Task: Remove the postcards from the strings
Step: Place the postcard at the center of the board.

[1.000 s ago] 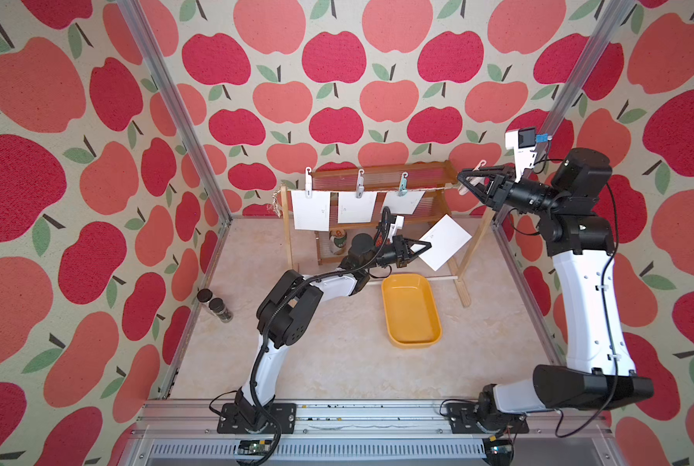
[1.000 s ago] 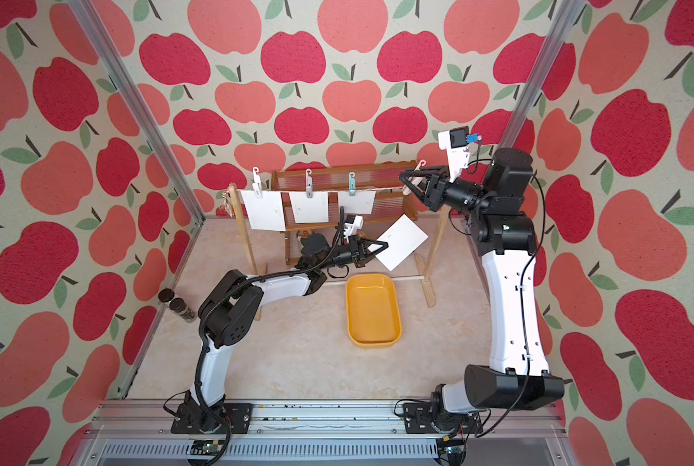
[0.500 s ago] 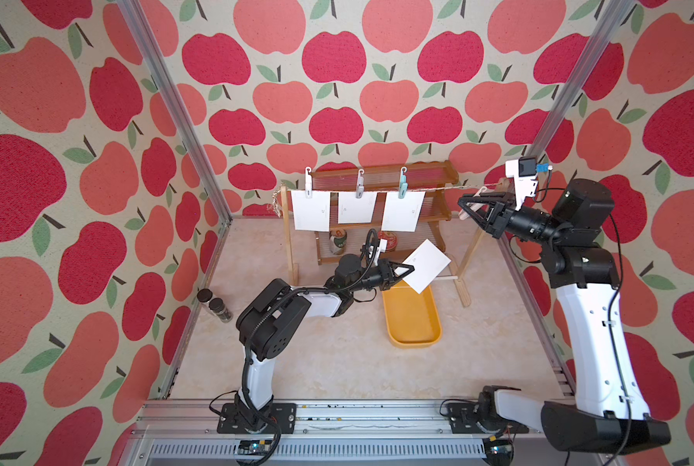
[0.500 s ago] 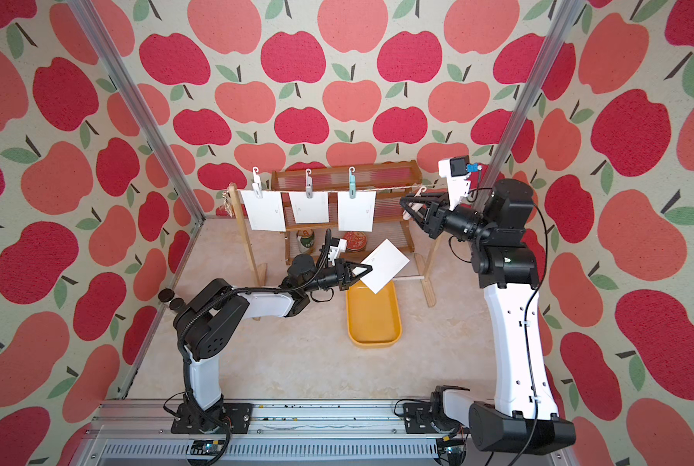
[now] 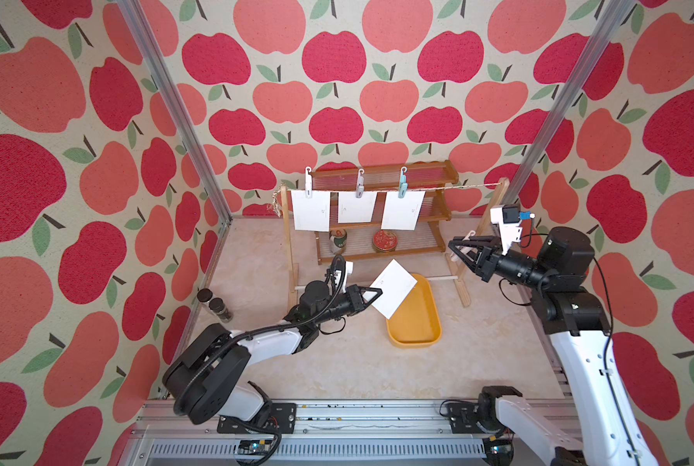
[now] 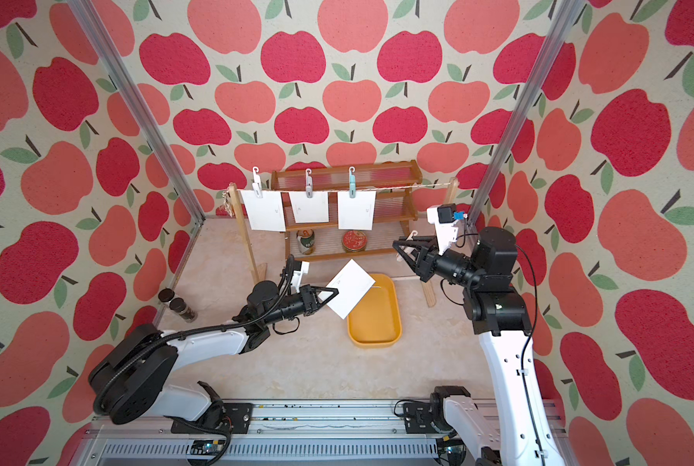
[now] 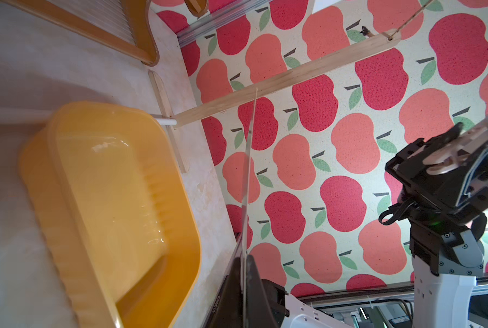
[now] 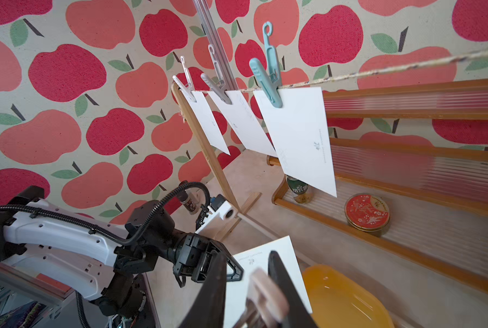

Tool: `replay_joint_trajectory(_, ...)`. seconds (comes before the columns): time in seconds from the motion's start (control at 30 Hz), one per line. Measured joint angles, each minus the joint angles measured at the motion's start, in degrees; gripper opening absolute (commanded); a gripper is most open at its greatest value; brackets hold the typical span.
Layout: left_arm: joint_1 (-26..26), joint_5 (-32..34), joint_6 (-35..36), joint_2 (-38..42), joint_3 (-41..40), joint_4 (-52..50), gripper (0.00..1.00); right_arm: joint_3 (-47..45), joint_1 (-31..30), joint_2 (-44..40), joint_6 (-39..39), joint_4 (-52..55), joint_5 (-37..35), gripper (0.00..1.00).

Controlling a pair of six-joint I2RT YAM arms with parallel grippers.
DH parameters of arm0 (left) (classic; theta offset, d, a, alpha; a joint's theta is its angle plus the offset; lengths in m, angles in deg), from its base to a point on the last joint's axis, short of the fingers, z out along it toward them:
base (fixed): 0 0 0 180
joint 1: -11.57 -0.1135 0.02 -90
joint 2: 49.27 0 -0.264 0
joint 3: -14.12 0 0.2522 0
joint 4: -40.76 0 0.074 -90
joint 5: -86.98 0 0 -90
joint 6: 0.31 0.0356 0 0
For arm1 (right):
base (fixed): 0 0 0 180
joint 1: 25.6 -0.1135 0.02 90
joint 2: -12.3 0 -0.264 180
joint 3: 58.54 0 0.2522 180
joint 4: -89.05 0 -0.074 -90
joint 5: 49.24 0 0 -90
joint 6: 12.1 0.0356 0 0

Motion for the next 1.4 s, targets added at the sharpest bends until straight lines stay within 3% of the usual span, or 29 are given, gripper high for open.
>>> replay_joint_trajectory(0.2, -1.51, 8.09, 5.49, 24.22, -5.99, -18.14, 0.00, -5.77, -2.23, -2.10, -0.02, 0.42, -1.18, 0.18)
replay_joint_trajectory(0.33, -2.29, 12.28, 5.75, 33.73, -9.94, -27.23, 0.00, -9.01, -4.57, -2.95, -0.04, 0.46, -2.56, 0.18)
replay_joint_trajectory(0.5, -2.34, 16.65, 5.44, 35.28, -14.47, -36.63, 0.00, -11.87, -7.41, -3.10, -0.07, 0.39, -4.59, 0.18)
replay_joint_trajectory(0.7, -2.34, 19.26, 4.61, 29.81, -15.56, -39.21, 0.01, -16.00, -11.34, -2.73, -0.28, -0.96, -6.84, 0.18)
replay_joint_trajectory(0.77, -2.34, 19.69, 4.63, 27.67, -15.56, -39.26, 0.08, -17.70, -12.24, -2.23, -0.24, -1.64, -7.52, 0.18)
replay_joint_trajectory(0.87, -2.34, 20.98, 4.26, 25.00, -15.50, -39.87, 0.36, -20.57, -13.18, -1.79, -0.11, -3.08, -8.35, 0.18)
replay_joint_trajectory(0.97, -2.34, 22.45, 4.07, 23.43, -14.58, -42.86, 0.52, -22.71, -13.66, -1.33, 0.02, -4.15, -9.20, 0.18)
replay_joint_trajectory(1.2, -2.38, 26.16, 4.15, 23.47, -7.54, -54.21, 0.71, -24.98, -14.10, 2.95, -0.04, -5.81, -11.93, 0.19)
replay_joint_trajectory(1.27, -2.38, 27.74, 4.17, 24.26, -5.66, -58.36, 0.83, -25.59, -14.73, 4.83, -0.09, -6.38, -13.64, 0.20)
replay_joint_trajectory(1.4, -2.36, 30.84, 4.00, 25.22, -2.89, -65.92, 0.83, -25.70, -17.81, 9.55, -0.68, -6.71, -17.88, 0.20)
